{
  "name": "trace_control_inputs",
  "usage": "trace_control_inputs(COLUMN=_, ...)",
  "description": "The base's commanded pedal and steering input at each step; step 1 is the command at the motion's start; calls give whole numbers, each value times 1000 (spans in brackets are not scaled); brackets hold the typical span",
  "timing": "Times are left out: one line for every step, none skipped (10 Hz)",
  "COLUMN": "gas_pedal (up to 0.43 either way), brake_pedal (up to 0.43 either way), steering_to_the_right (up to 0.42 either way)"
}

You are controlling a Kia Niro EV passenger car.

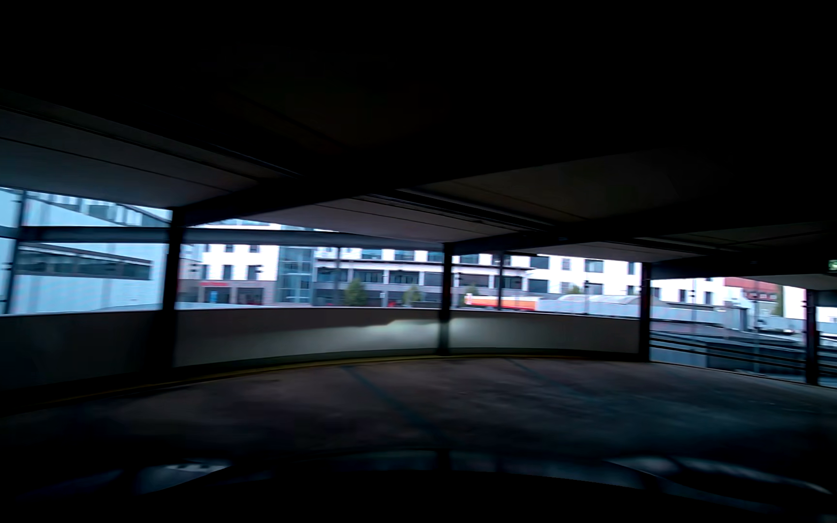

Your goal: Follow the waypoints while adhering to traffic rules and regulations

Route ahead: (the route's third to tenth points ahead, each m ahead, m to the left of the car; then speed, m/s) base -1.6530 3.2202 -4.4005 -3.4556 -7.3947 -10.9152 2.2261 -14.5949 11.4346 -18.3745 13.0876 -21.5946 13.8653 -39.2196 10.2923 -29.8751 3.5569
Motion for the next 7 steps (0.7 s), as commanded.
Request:
trace_control_inputs(gas_pedal=39, brake_pedal=0, steering_to_the_right=598)
trace_control_inputs(gas_pedal=39, brake_pedal=0, steering_to_the_right=598)
trace_control_inputs(gas_pedal=39, brake_pedal=0, steering_to_the_right=597)
trace_control_inputs(gas_pedal=39, brake_pedal=0, steering_to_the_right=595)
trace_control_inputs(gas_pedal=39, brake_pedal=0, steering_to_the_right=592)
trace_control_inputs(gas_pedal=39, brake_pedal=0, steering_to_the_right=590)
trace_control_inputs(gas_pedal=39, brake_pedal=0, steering_to_the_right=586)
